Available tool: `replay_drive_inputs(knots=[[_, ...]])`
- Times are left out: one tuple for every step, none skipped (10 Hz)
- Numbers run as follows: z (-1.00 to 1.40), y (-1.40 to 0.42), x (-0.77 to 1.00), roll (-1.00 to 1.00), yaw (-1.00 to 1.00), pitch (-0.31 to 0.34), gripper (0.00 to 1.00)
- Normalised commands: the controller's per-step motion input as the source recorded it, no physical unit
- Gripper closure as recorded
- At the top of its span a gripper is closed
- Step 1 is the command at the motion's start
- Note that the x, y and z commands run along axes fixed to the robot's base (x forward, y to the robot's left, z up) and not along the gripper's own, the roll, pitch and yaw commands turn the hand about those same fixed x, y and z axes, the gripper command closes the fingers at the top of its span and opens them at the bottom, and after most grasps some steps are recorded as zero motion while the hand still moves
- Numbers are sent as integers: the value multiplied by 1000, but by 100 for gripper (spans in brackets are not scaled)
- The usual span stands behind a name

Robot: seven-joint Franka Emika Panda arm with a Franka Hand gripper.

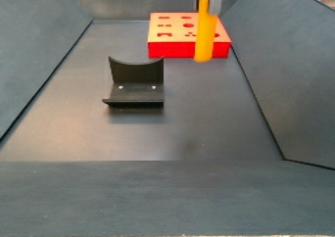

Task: Pick up the oval object. Move up. Move to above the board. Insert the oval object.
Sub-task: Move to above the board.

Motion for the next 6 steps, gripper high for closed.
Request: replay_drive_inputs(knots=[[631,111,24,-8,-45,89,100],[457,77,15,-13,-42,86,100],[230,53,13,-17,-39,84,100],[270,-1000,28,-2,1000,34,100],[265,-1000,28,11,1000,34,100],[272,-1000,24,16,1000,35,100]])
